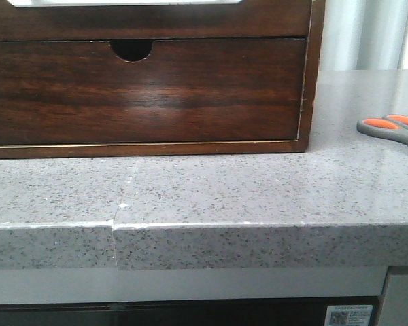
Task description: Put scissors in drawer with both arms
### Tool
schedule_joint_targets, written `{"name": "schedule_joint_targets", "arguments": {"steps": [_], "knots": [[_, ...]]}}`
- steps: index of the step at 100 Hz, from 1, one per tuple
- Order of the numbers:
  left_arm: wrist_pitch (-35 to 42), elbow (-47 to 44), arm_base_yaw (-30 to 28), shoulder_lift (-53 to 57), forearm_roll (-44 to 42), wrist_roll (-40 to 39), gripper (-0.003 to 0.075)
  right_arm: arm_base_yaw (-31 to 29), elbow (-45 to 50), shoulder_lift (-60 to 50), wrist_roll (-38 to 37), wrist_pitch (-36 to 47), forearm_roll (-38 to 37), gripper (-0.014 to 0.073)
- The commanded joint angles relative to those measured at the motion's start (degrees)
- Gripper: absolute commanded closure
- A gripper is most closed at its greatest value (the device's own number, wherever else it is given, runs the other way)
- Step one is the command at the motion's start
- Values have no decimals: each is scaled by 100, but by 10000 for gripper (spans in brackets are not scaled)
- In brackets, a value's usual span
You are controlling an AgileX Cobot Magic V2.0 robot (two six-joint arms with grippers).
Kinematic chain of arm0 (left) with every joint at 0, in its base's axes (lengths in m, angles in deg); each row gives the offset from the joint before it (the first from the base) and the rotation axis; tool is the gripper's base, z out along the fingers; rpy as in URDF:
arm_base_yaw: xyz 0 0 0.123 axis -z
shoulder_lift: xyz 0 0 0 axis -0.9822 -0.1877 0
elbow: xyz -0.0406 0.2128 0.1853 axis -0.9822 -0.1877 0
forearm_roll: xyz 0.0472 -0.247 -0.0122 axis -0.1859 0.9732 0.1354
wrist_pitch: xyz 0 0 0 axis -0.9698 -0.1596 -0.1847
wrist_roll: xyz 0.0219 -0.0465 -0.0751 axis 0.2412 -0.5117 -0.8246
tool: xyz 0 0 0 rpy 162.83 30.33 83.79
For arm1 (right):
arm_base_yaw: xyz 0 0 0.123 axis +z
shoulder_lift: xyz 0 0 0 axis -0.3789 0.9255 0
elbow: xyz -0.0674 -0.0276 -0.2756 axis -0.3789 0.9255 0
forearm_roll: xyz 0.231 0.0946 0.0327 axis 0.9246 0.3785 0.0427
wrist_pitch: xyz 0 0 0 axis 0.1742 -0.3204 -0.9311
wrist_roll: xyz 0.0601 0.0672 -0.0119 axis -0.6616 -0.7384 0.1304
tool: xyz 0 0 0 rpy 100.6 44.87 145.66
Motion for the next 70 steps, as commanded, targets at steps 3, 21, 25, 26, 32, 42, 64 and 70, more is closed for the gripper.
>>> {"name": "schedule_joint_targets", "arguments": {"steps": [3, 21, 25, 26, 32, 42, 64, 70], "knots": [[491, -127, 6, 168, -44, -29, 742, -1, 169, -126, 23, 700, 118, 644], [540, -127, 6, 168, -866, -29, 742, -1, 169, -126, 23, 688, 118, 644], [625, -127, 6, 168, -1051, -29, 742, -1, 169, -126, 23, 699, 118, 644], [644, -127, 6, 168, -1064, -29, 742, -1, 169, -126, 23, 715, 118, 644], [890, -127, 6, 168, -1016, -29, 742, -1, 169, -126, 23, 778, 179, 644], [1179, -127, 6, 168, -726, -29, 742, -1, 169, -126, 23, 912, 239, 644], [1349, -127, -5, 168, -828, -29, 742, -1, 169, -126, 23, 933, 329, 644], [1611, -127, -5, 168, -828, -29, 742, -1, 169, -126, 23, 933, 357, 644]]}}
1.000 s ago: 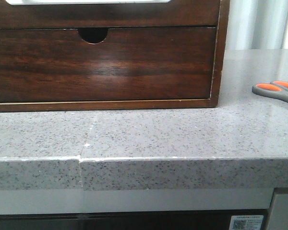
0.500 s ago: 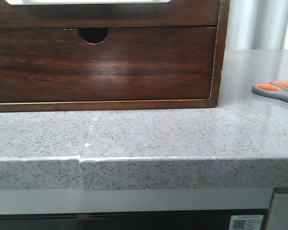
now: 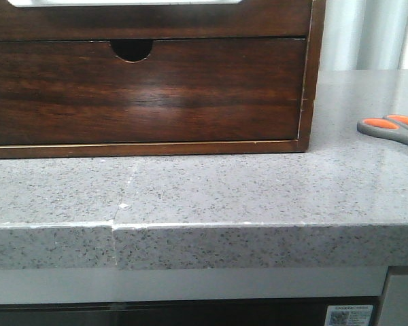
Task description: Put scissors in drawer with both arms
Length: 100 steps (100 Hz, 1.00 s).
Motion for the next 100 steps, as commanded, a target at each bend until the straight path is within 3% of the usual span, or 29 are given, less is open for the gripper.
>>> {"name": "schedule_joint_targets", "arguments": {"steps": [1, 100], "knots": [[781, -127, -5, 168, 0, -29, 742, -1, 169, -126, 8, 507, 54, 644], [659, -127, -5, 168, 39, -29, 742, -1, 169, -116, 8, 384, -449, 644]]}}
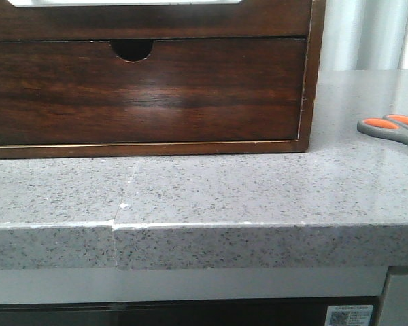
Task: Put scissors in drawer with both arms
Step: 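Reach the left gripper to the drawer's finger hole and grip the front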
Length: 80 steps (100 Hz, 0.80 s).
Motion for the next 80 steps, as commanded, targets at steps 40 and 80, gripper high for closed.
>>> {"name": "schedule_joint_targets", "arguments": {"steps": [40, 80], "knots": [[576, -127, -5, 168, 235, -29, 742, -1, 169, -116, 26, 272, -65, 643], [1005, 343, -5, 49, 1014, -81, 742, -1, -67, -116, 26, 476, -65, 629]]}}
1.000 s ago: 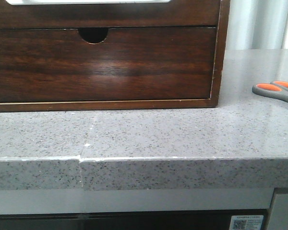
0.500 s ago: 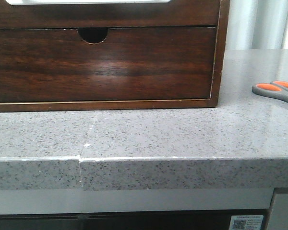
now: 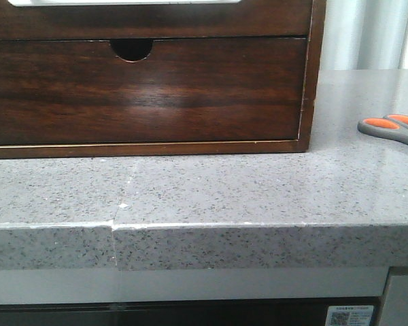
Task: Put scissors in drawer with both arms
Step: 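Reach the left gripper to the drawer's finger hole and grip the front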
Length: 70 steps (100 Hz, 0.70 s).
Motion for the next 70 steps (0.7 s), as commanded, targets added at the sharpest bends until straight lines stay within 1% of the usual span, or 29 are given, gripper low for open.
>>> {"name": "schedule_joint_targets", "arguments": {"steps": [1, 14, 23, 27, 37, 56, 64, 70], "knots": [[443, 325, -5, 37, 109, -47, 742, -1, -94, -105, 15, 495, -55, 629], [437, 757, -5, -231, -143, -37, 742, -1, -233, -68, 15, 579, -70, 629], [437, 1019, -5, -413, -587, -37, 742, -1, -274, -68, 15, 641, -70, 629], [437, 1094, -5, -507, -709, -37, 742, -1, -274, -68, 15, 659, 75, 629], [437, 1309, -5, -702, -722, -37, 742, -1, -283, -68, 15, 747, 473, 629], [617, 1503, -5, -986, -722, -37, 742, -1, -585, -68, 15, 538, 461, 632], [784, 1503, 6, -1042, -670, -37, 742, -1, -763, -60, 15, 411, 275, 636], [846, 1503, 6, -1071, -619, -37, 742, -1, -898, -2, 15, 158, 148, 636]]}}
